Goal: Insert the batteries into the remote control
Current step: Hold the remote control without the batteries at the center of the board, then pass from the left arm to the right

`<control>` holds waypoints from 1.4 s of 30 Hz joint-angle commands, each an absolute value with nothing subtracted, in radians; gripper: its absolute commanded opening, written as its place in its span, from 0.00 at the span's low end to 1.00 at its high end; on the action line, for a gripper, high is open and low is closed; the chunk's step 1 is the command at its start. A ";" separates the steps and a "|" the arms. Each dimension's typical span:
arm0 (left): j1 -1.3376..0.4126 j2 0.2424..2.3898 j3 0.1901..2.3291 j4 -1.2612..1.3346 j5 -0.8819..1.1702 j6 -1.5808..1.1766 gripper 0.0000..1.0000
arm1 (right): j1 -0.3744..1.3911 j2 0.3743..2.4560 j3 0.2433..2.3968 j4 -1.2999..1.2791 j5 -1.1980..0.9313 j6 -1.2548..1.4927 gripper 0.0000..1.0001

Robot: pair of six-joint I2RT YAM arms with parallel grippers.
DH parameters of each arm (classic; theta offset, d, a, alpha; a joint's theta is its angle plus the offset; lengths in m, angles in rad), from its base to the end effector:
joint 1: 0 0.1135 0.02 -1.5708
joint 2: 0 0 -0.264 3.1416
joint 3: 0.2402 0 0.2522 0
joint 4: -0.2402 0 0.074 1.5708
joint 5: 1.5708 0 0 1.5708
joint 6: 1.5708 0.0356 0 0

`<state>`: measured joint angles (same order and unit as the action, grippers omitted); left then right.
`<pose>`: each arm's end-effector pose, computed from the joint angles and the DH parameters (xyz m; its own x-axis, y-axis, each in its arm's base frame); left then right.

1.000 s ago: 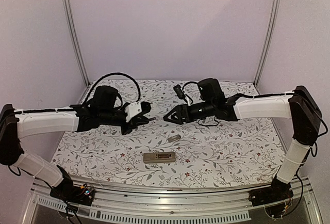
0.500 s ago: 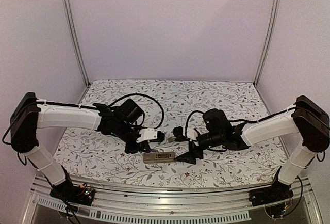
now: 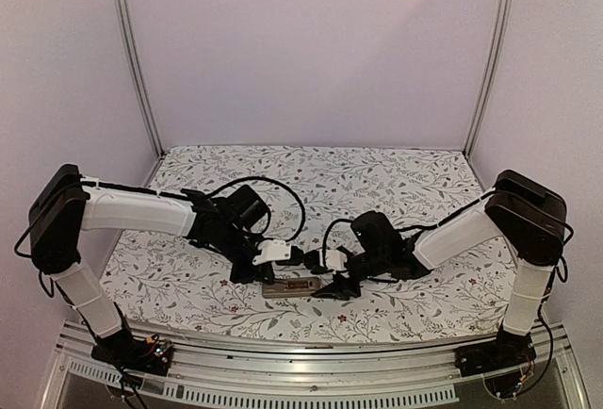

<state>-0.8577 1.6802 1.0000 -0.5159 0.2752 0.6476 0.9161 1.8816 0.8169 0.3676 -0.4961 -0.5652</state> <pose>0.1998 -0.2458 0.1678 -0.0072 0.8958 -0.4445 0.9997 0.0175 0.0191 0.2013 0.2901 0.1121 0.1625 -0.5618 -0.8111 -0.9862 -0.0650 -0.1526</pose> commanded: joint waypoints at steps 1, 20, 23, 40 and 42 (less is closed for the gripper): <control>-0.878 1.696 1.029 -0.528 0.273 0.645 0.00 | 0.923 1.905 0.805 0.378 -0.511 -0.567 0.57; -0.913 1.771 1.074 -0.484 0.267 0.617 0.00 | 0.923 1.934 0.765 0.461 -0.522 -0.529 0.47; -0.916 1.783 1.077 -0.496 0.274 0.638 0.00 | 0.923 1.937 0.767 0.498 -0.523 -0.526 0.46; -0.942 1.797 1.069 -0.481 0.159 0.632 0.00 | 0.930 1.929 0.721 0.618 -0.501 -0.503 0.46; -0.941 1.795 1.061 -0.471 0.168 0.674 0.00 | 0.930 1.930 0.719 0.618 -0.497 -0.516 0.48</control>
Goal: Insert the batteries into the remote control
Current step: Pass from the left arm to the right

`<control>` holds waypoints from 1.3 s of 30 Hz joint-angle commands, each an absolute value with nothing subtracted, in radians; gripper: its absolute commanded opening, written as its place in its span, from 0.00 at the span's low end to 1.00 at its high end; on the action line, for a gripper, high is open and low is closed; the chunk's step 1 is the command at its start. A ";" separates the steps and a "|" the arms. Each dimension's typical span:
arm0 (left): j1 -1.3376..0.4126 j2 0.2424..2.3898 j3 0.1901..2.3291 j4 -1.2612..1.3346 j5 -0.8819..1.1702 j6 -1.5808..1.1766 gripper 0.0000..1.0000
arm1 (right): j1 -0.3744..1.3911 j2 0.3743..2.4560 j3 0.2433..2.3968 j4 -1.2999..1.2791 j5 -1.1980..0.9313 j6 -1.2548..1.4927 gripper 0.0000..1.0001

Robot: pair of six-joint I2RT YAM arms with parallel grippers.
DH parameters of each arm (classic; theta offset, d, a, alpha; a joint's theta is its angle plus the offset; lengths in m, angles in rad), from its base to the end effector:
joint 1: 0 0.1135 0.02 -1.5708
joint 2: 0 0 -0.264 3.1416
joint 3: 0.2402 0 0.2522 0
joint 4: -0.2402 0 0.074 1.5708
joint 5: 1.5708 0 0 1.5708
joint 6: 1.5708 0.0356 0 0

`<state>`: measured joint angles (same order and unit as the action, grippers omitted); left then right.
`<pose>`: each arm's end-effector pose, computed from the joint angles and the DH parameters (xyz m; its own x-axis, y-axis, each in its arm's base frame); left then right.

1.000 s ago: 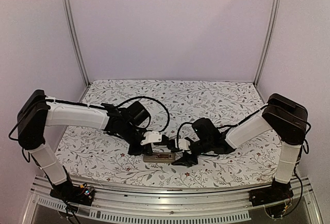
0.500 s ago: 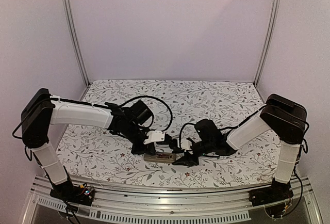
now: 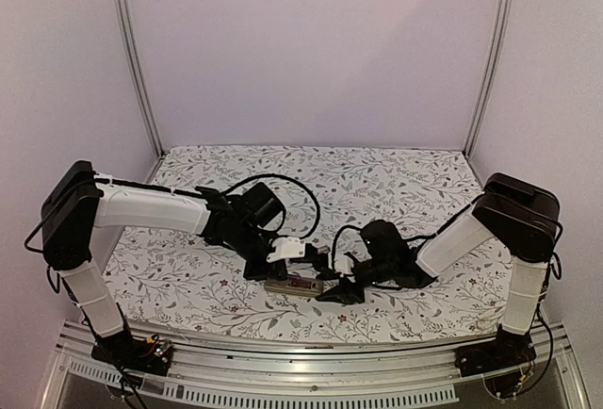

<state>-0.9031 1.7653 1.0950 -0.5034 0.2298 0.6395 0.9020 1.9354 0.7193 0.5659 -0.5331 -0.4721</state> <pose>0.2056 -0.2738 0.1672 0.0307 0.8996 -0.4357 0.9981 -0.0039 0.0623 0.1959 0.2770 0.0879 0.0870 -0.5215 -0.8488 -0.9959 -0.0230 -0.0880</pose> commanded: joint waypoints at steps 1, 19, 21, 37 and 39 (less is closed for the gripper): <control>-0.939 1.800 1.065 -0.474 0.169 0.686 0.00 | 0.930 1.929 0.719 0.615 -0.493 -0.521 0.50; -0.868 1.721 1.087 -0.532 0.353 0.684 0.00 | 0.911 1.726 0.599 0.828 -0.589 -0.417 0.73; -0.868 1.712 1.100 -0.532 0.362 0.669 0.00 | 0.911 1.731 0.614 0.832 -0.584 -0.404 0.70; -0.872 1.627 1.117 -0.504 0.411 0.628 0.00 | 0.909 1.874 0.614 1.131 -0.611 -0.228 0.46; -0.871 1.626 1.115 -0.500 0.416 0.632 0.00 | 0.914 1.876 0.628 1.106 -0.598 -0.240 0.45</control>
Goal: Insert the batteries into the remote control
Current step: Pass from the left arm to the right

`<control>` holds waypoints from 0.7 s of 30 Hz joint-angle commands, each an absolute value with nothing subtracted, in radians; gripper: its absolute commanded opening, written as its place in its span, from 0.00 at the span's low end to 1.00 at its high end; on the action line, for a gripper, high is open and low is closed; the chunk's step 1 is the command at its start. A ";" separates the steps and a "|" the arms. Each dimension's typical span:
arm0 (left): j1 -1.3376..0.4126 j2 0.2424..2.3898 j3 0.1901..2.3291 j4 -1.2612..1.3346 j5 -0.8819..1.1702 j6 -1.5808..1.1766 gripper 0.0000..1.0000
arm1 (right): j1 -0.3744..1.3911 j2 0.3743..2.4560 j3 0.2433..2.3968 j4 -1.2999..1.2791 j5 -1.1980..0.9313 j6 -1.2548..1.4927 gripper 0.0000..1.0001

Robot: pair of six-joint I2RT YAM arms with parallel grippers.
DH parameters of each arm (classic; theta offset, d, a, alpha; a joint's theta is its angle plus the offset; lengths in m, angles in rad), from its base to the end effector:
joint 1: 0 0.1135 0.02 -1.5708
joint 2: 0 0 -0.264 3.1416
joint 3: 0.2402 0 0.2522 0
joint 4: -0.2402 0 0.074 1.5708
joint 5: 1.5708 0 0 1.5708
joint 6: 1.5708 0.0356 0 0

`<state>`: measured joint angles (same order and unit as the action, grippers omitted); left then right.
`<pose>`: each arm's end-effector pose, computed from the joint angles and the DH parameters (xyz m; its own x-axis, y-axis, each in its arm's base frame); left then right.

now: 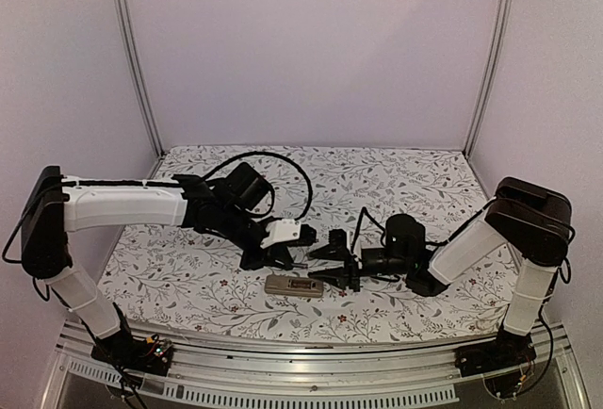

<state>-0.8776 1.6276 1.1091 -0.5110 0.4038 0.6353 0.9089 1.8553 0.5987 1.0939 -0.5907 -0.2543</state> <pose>0.2017 -0.2647 0.2163 0.0557 0.7869 -0.6146 0.9984 -0.0436 0.0347 0.1866 0.2718 0.1357 0.1534 -0.1430 -0.9778 -0.9861 0.0423 -0.1609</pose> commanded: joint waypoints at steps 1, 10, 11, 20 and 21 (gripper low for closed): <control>-0.871 1.626 1.117 -0.494 0.417 0.632 0.00 | 0.917 1.881 0.639 1.090 -0.591 -0.247 0.44; -0.874 1.635 1.121 -0.468 0.411 0.627 0.00 | 0.928 1.919 0.671 1.059 -0.585 -0.254 0.34; -0.875 1.635 1.121 -0.468 0.411 0.627 0.00 | 0.928 1.920 0.669 1.056 -0.585 -0.256 0.34; -0.875 1.641 1.119 -0.468 0.419 0.625 0.00 | 0.928 1.913 0.668 1.048 -0.590 -0.263 0.17; -0.875 1.641 1.118 -0.471 0.419 0.627 0.00 | 0.928 1.912 0.670 1.048 -0.591 -0.262 0.16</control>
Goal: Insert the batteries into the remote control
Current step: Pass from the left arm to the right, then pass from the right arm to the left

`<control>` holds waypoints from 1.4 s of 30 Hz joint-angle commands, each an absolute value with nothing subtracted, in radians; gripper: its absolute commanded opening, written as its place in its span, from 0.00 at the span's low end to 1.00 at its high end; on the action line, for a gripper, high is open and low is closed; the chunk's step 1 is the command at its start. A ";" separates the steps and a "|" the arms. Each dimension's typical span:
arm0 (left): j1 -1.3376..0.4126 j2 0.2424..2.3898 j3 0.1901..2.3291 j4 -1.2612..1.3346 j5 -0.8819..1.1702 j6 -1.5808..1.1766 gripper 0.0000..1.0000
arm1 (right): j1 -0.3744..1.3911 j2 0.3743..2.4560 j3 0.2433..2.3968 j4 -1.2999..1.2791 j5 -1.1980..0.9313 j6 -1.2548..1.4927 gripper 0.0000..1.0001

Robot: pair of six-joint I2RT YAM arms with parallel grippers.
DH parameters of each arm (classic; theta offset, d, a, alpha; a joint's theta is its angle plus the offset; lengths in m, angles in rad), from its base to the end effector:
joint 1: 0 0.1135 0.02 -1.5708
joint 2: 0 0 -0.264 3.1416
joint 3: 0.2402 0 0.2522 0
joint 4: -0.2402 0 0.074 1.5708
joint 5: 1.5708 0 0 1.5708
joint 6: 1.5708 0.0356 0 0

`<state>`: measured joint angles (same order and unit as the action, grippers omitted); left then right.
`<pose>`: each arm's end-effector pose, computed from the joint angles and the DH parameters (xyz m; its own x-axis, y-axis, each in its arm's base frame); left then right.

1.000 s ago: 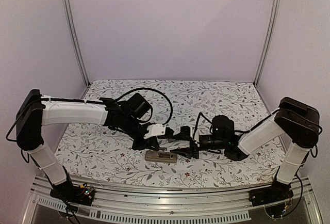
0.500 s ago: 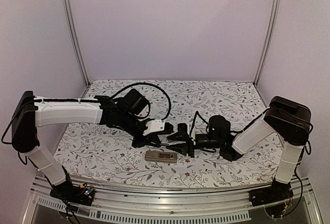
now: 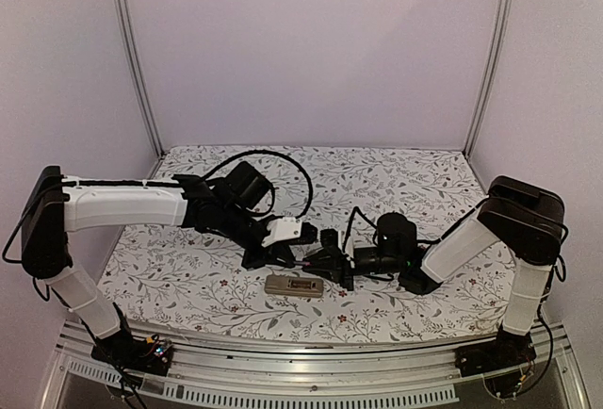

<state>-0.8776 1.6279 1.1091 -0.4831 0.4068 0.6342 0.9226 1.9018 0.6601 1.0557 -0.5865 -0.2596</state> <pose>0.2032 -0.2667 0.2178 0.0656 0.7726 -0.6315 0.9978 -0.0433 0.0507 0.1917 0.2858 0.1316 0.1468 -0.1603 -0.9761 -0.9877 0.0291 -0.1533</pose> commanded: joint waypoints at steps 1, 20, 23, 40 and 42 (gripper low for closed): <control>-0.874 1.642 1.117 -0.473 0.418 0.627 0.00 | 0.928 1.910 0.670 1.046 -0.591 -0.261 0.16; -0.781 1.551 1.017 -0.326 0.513 0.541 0.72 | 0.911 1.849 0.626 1.083 -0.648 -0.231 0.00; -0.721 1.469 0.927 -0.213 0.712 0.556 0.66 | 0.899 1.831 0.593 1.178 -0.695 -0.193 0.00; -0.782 1.428 0.515 0.852 0.787 0.633 0.48 | 0.887 1.817 0.588 1.339 -0.738 -0.087 0.00; -0.794 1.450 0.526 0.863 0.785 0.629 0.42 | 0.887 1.809 0.586 1.327 -0.729 -0.086 0.00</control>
